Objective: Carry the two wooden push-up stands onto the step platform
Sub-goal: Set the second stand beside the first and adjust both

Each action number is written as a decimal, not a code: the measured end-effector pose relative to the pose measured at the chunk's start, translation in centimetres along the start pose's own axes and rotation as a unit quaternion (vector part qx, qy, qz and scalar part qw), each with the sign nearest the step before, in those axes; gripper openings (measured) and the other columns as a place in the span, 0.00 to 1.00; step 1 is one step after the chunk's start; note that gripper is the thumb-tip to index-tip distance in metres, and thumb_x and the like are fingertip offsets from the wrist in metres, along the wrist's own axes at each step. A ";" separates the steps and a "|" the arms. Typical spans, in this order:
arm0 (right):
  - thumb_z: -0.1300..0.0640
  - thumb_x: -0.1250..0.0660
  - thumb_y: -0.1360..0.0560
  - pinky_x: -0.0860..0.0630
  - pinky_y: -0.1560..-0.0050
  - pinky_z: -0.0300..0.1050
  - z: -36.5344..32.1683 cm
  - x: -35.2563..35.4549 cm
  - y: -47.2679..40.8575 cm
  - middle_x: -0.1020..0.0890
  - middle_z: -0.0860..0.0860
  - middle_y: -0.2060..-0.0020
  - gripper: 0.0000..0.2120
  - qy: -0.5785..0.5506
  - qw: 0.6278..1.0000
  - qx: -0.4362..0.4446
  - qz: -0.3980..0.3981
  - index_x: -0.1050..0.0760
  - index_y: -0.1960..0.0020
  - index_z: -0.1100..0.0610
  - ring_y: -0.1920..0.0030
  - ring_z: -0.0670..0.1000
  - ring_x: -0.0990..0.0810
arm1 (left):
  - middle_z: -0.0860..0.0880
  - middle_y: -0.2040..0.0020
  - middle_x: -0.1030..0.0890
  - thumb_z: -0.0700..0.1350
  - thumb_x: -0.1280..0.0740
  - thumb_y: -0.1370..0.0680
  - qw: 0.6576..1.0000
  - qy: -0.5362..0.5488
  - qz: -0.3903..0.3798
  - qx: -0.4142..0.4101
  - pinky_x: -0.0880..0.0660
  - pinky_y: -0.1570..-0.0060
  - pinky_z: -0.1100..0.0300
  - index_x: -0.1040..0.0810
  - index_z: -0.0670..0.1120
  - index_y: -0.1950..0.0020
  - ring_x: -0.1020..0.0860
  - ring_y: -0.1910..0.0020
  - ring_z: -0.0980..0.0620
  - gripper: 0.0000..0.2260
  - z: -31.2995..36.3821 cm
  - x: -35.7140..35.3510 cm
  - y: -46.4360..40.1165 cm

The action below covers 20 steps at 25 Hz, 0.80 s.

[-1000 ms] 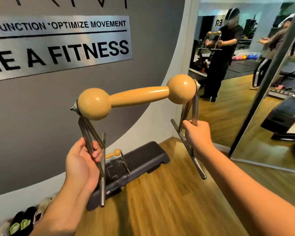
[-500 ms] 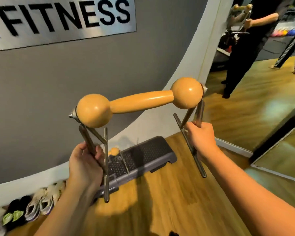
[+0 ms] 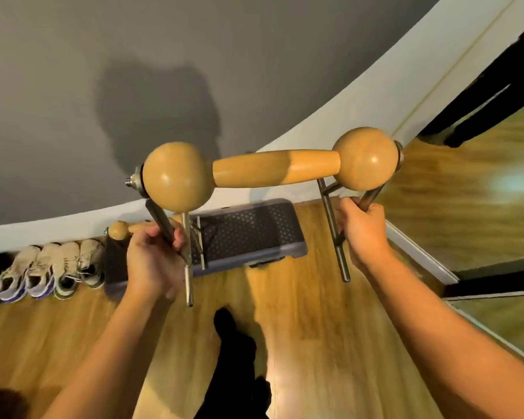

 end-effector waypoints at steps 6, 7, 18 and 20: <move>0.57 0.31 0.29 0.34 0.72 0.34 9.0 -3.8 -9.4 0.30 0.41 0.77 0.18 -0.008 0.999 -0.049 0.014 0.28 0.77 0.49 0.74 0.42 0.35 | 0.49 0.71 0.30 0.41 0.34 0.41 0.993 -0.013 0.106 0.045 0.36 0.67 0.63 0.29 0.48 0.73 0.32 0.73 0.52 0.04 -5.6 2.6 -10.6; 0.56 0.31 0.29 0.32 0.71 0.33 10.9 -4.1 -10.8 0.29 0.41 0.77 0.17 -0.019 0.998 -0.059 0.023 0.25 0.76 0.47 0.73 0.41 0.33 | 0.49 0.71 0.30 0.42 0.33 0.44 0.991 -0.021 0.119 0.055 0.35 0.67 0.62 0.31 0.48 0.72 0.32 0.73 0.52 0.07 -6.7 3.2 -12.5; 0.69 0.35 0.23 0.29 0.69 0.33 30.0 -6.5 -27.7 0.27 0.40 0.73 0.16 -0.045 0.996 -0.063 0.040 0.30 0.62 0.51 0.70 0.40 0.29 | 0.55 0.61 0.24 0.30 0.39 0.23 0.929 -0.358 0.084 -0.048 0.25 0.67 0.64 0.27 0.54 0.60 0.23 0.66 0.58 0.18 -20.0 12.5 -31.0; 0.67 0.35 0.24 0.28 0.68 0.33 33.8 -7.0 -30.2 0.27 0.41 0.72 0.13 -0.038 0.996 -0.065 0.042 0.30 0.62 0.51 0.69 0.41 0.28 | 0.75 0.60 0.21 0.22 0.37 0.24 0.899 -0.426 0.100 -0.032 0.27 0.57 0.75 0.25 0.52 0.54 0.23 0.58 0.77 0.23 -23.2 14.0 -33.9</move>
Point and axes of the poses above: each hand's wrist, its own y-axis away from the middle knuckle, its own x-axis out of the back of the hand, z = x × y, the point moved 6 cm from there along -y, towards the middle knuckle
